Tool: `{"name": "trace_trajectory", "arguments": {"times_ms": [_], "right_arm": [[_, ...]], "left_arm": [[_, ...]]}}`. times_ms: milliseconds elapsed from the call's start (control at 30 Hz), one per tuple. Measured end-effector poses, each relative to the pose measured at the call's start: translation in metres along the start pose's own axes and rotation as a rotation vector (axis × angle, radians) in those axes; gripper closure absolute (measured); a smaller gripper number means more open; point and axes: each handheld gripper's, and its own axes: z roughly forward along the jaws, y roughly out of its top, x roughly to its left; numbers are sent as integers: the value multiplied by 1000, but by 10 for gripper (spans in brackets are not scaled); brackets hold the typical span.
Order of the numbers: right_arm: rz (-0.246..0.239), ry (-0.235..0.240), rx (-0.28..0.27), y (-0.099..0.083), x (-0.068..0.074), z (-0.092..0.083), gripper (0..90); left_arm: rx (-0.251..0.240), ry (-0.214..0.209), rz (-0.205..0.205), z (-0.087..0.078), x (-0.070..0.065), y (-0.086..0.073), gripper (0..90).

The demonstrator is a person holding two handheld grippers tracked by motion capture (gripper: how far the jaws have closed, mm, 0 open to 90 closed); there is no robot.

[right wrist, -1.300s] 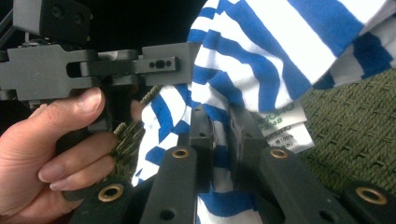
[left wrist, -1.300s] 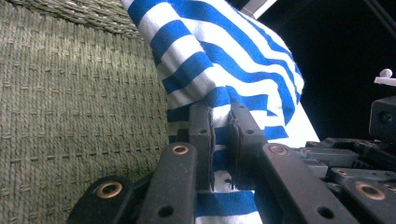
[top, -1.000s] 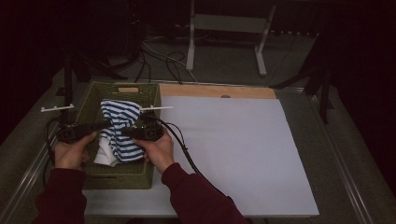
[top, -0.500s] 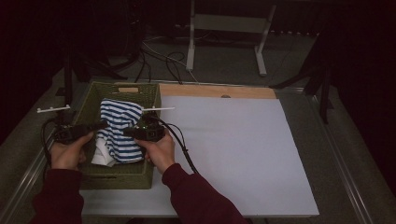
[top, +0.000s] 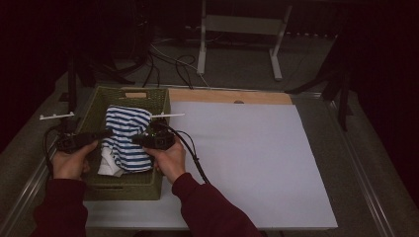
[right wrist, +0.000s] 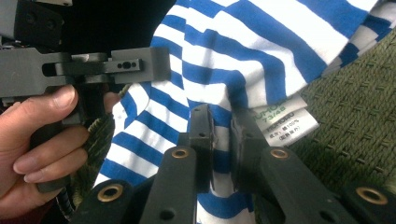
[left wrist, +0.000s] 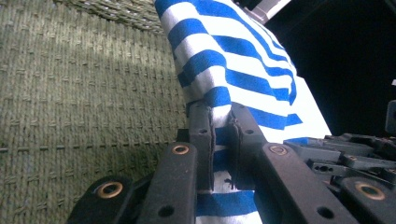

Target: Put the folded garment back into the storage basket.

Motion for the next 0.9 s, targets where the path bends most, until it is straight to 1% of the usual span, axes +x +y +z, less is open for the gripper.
{"name": "trace_trajectory", "arguments": {"times_ms": [100,633,900], "right_arm": [[3,-2,1,0,0,1,811],[12,-15,9,-2,-1,4,809],[3,-39,18,-5,0,9,807]], "left_arm": [[-2,6,-5,0,1,0,819],[16,43,4,4,3,0,818],[25,69,2,6,6,-2,816]]}}
